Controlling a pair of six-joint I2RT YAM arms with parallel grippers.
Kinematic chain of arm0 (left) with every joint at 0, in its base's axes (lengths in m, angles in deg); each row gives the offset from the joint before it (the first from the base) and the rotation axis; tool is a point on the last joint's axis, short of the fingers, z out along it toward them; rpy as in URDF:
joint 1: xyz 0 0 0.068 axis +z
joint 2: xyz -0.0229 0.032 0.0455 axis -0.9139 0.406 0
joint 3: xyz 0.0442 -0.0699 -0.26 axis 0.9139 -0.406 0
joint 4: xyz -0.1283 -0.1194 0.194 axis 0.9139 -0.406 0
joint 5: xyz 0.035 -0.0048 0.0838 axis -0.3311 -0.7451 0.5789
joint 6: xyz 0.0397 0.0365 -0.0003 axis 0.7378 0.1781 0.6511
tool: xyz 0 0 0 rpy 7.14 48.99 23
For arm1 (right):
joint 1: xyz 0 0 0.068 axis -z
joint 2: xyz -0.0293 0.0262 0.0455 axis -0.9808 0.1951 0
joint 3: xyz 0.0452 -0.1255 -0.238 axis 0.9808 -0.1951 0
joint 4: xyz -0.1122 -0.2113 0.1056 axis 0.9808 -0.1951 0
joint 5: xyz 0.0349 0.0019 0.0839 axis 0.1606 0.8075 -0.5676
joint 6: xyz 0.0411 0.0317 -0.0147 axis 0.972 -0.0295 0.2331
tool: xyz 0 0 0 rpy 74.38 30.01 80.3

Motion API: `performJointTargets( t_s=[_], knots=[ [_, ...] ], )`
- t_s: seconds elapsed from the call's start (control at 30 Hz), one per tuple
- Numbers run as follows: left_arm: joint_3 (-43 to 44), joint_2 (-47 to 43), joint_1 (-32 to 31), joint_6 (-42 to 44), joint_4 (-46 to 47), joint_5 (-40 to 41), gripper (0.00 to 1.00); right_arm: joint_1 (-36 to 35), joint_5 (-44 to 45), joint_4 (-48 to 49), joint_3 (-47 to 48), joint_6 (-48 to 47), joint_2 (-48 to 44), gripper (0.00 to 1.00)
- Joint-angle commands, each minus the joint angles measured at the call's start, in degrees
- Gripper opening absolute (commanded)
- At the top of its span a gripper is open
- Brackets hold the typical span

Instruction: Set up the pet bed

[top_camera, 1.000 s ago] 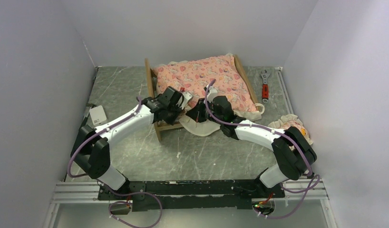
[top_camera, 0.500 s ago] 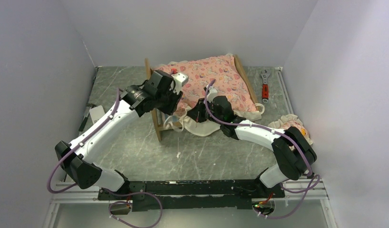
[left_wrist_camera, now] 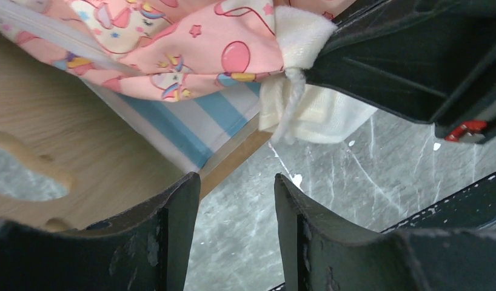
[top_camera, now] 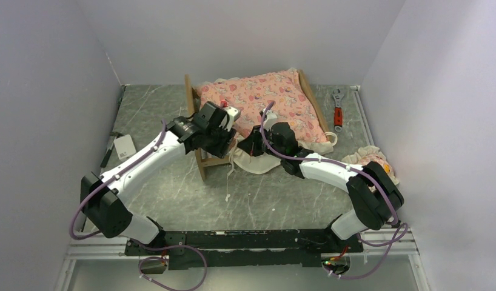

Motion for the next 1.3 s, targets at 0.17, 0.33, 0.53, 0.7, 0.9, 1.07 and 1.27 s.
performJointTargets(
  t_s=[0.17,0.33,0.53,0.7,0.9,1.07,1.27],
  knots=[
    [-4.71,0.85,-2.03,-10.18,14.26,1.78,0.53,0.34,-0.46,3.25,-0.40,0.34,-0.01,0.00],
    [-6.58,-0.35,-2.38,-11.96,20.22,4.33,0.54,0.39,-0.50,3.69,-0.60,0.58,0.07,0.00],
    [-7.35,0.95,-2.84,-13.33,21.09,9.11,0.54,0.34,-0.61,4.30,-0.90,0.93,0.15,0.00],
    [-9.59,0.40,-4.78,-13.88,20.78,16.97,0.44,0.38,-0.46,4.50,-1.30,1.12,-0.07,0.00],
    [-8.98,-0.93,-5.33,-15.49,14.77,28.72,0.31,0.36,-0.24,4.66,-1.52,1.18,-0.21,0.00],
    [-9.63,-1.19,-5.27,-16.58,14.02,29.61,0.33,0.36,-0.52,5.03,-1.37,1.65,0.28,0.00],
    [-9.78,-2.35,-5.39,-19.30,14.13,23.49,0.47,0.34,-0.53,4.79,-1.52,1.68,-0.16,0.00]
  ],
)
